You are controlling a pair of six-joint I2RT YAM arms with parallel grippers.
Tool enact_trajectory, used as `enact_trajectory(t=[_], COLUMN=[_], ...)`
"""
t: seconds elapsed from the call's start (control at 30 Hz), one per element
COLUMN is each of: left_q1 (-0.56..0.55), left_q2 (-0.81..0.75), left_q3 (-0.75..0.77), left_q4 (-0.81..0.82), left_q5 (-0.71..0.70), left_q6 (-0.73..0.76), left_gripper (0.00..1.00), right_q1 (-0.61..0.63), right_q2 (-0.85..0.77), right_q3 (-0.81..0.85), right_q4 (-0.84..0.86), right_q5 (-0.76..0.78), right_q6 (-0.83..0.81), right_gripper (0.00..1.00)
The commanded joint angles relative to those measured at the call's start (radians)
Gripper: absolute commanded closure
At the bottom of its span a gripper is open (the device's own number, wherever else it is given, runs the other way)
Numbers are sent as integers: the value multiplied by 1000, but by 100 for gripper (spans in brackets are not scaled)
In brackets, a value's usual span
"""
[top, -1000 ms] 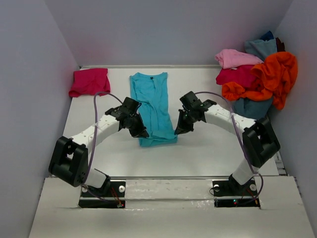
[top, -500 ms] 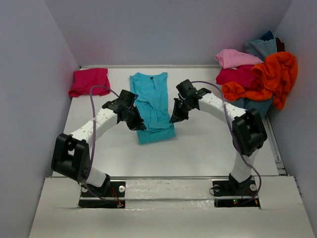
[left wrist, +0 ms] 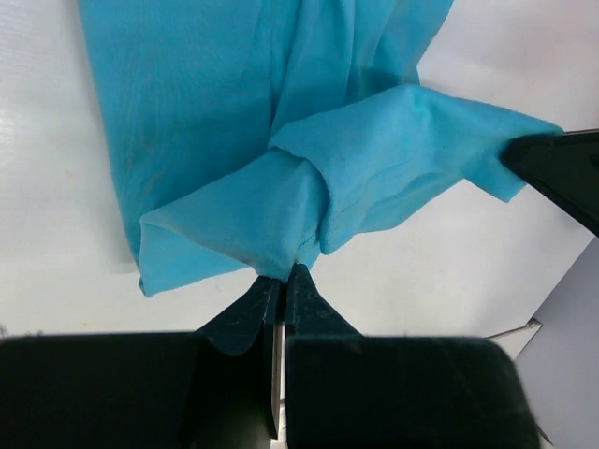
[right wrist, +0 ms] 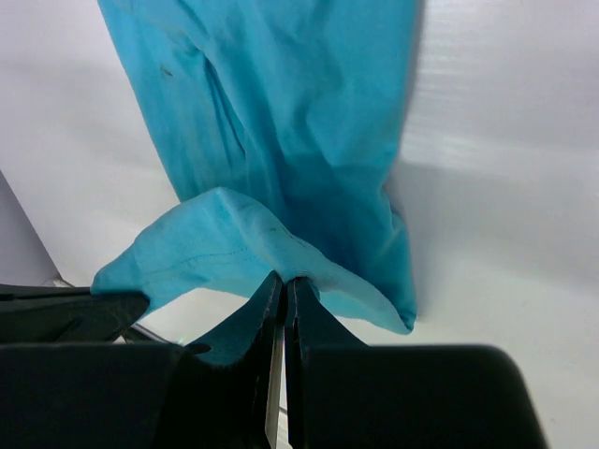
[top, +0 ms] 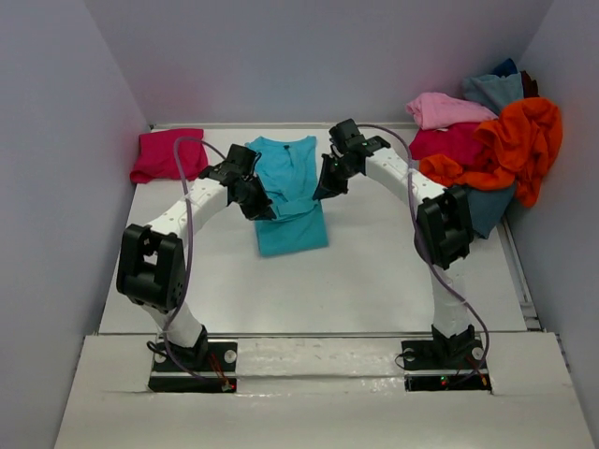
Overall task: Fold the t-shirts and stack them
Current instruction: Fold the tshirt
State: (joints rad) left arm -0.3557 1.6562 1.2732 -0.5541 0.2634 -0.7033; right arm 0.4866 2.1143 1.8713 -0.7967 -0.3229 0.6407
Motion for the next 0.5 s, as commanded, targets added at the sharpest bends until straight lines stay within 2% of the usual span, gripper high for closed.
enact_trajectory(t=[0.0,0.2,0.47], left_q1=[26,46,78], left_q2=[36,99,171], left_q3=[74,152,204], left_q4=[-15,-18,-9], left_q5=[-10,-15,-19], left_q6=[36,48,61], left_gripper=[94,94,94], right_q1=[-10,-19,-39], right_q2=[82,179,237], right_q3=[170,297,374], right_q4=[-81,-110,-128], right_q5=[-47,-67,-71], right_q6=[-49,-46,-56], right_gripper=[93,93,93])
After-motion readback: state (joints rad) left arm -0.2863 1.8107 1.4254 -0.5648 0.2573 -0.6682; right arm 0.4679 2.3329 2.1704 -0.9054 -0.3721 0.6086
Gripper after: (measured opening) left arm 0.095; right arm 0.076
